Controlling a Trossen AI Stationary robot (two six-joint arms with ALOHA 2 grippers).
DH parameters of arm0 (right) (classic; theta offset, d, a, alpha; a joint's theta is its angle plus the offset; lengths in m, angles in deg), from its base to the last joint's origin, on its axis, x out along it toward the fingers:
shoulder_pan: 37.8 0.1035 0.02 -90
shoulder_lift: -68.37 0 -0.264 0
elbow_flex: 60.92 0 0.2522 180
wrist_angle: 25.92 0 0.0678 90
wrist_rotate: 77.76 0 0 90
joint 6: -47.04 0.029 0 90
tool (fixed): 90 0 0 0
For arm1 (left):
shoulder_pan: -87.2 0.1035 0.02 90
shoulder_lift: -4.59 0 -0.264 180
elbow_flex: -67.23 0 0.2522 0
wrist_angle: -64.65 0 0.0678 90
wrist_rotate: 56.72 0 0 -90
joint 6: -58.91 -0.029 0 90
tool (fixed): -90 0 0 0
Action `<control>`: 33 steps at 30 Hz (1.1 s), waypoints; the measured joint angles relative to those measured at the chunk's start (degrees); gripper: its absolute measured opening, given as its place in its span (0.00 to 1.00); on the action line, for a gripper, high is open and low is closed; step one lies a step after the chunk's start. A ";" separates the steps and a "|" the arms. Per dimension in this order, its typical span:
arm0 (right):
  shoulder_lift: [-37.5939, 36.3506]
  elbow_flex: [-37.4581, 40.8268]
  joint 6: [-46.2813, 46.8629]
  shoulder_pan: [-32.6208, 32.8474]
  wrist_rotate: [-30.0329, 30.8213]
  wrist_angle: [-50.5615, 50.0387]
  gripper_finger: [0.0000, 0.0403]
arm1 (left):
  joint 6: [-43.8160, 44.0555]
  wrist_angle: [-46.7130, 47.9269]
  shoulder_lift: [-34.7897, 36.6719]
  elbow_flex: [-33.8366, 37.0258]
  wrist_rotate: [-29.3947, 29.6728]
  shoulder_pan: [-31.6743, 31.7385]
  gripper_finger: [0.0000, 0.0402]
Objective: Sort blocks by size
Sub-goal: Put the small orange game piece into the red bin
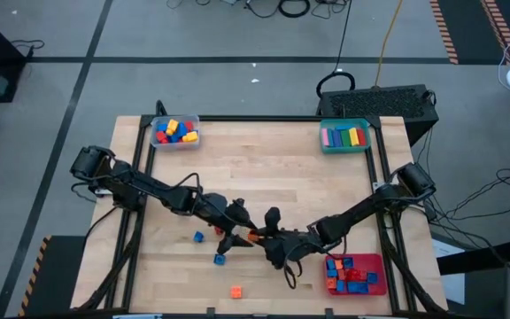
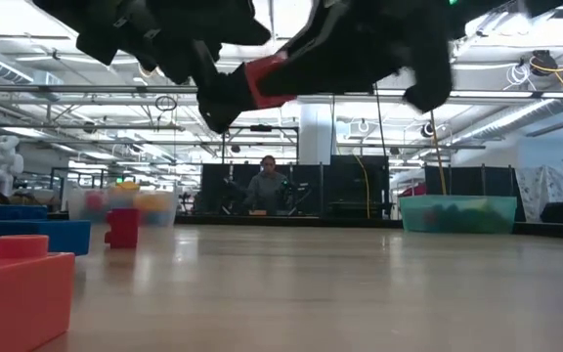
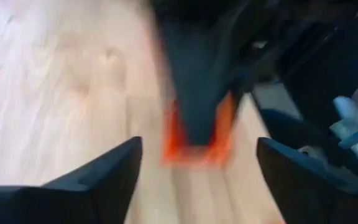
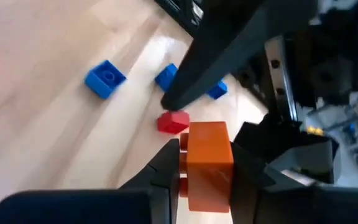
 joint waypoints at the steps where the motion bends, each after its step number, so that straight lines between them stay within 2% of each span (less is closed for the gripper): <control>1: -0.84 0.00 2.80 0.78 0.65 -1.40 0.19 | -0.04 2.39 0.73 0.00 0.01 0.18 0.80; 3: -3.14 0.00 9.78 2.35 1.92 -5.90 0.20 | -0.29 6.41 2.02 -0.05 0.47 0.61 0.85; 5: -5.80 -0.02 18.33 4.03 1.93 -11.99 0.20 | -1.62 13.14 4.46 -0.03 4.07 0.60 0.87; 11: -12.86 -0.06 42.82 11.15 1.56 -28.19 0.19 | -1.77 26.36 11.02 0.01 24.98 -3.52 0.88; 16: -15.58 -0.01 55.72 18.32 1.45 -35.70 0.20 | 0.74 30.16 14.76 -0.04 35.77 -8.99 0.88; 21: -15.78 0.00 66.01 24.20 1.56 -37.53 0.20 | 1.97 31.76 15.80 -0.02 38.95 -13.25 0.88; 24: -15.78 0.00 72.05 26.62 1.55 -38.78 0.20 | 7.59 33.77 15.78 -0.03 39.74 -14.24 0.88; 30: -15.76 0.00 82.33 29.19 1.51 -43.15 0.20 | 16.87 45.98 15.75 -0.02 41.78 -15.11 0.88; 33: -15.76 0.00 86.60 30.40 1.24 -45.33 0.20 | 18.81 48.97 15.74 -0.02 42.17 -16.58 0.88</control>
